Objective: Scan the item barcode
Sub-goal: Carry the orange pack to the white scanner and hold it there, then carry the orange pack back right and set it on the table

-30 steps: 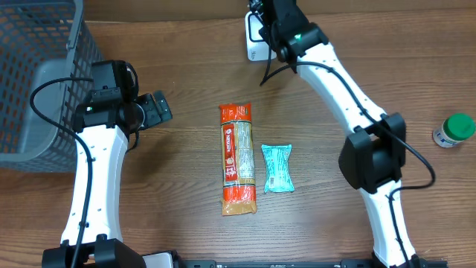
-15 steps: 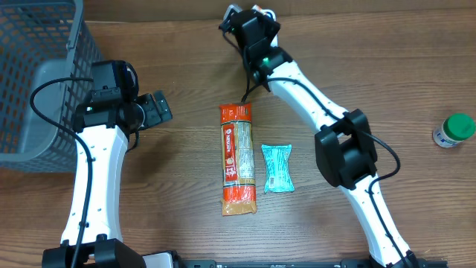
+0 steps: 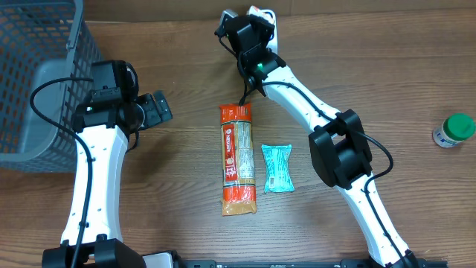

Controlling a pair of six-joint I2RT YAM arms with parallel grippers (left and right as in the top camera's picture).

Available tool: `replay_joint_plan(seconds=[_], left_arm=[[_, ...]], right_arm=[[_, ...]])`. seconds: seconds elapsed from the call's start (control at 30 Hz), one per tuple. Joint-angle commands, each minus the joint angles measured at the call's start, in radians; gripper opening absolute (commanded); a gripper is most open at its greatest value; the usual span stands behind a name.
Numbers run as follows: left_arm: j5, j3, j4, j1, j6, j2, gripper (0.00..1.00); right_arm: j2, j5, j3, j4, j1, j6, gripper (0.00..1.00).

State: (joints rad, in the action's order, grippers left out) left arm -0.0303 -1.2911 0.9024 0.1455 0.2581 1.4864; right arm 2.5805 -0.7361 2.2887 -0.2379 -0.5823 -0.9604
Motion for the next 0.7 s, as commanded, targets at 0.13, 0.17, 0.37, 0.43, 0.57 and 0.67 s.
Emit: replay_joint_plan(seconds=[0.13, 0.17, 0.37, 0.43, 0.57, 0.67], left_arm=[[0.004, -0.005, 0.0, -0.002, -0.011, 0.0, 1.0], [0.004, -0.005, 0.0, -0.002, -0.011, 0.0, 1.0], [0.004, -0.005, 0.0, -0.002, -0.011, 0.0, 1.0], [0.004, -0.005, 0.0, -0.002, -0.011, 0.0, 1.0], [0.004, -0.005, 0.0, -0.002, -0.012, 0.0, 1.0], [0.004, -0.005, 0.0, -0.002, -0.011, 0.0, 1.0]], right_arm=[[-0.174, -0.024, 0.009, -0.189, 0.004, 0.174, 0.04], [-0.203, -0.012, 0.009, -0.233, 0.004, 0.215, 0.04], [-0.414, 0.1, 0.009, -0.581, 0.032, 0.578, 0.04], [-0.487, 0.177, 0.009, -0.755, 0.06, 0.694, 0.04], [-0.562, 0.311, 0.009, -1.048, 0.132, 0.855, 0.04], [-0.567, 0.45, 0.007, -1.261, 0.218, 0.915, 0.04]])
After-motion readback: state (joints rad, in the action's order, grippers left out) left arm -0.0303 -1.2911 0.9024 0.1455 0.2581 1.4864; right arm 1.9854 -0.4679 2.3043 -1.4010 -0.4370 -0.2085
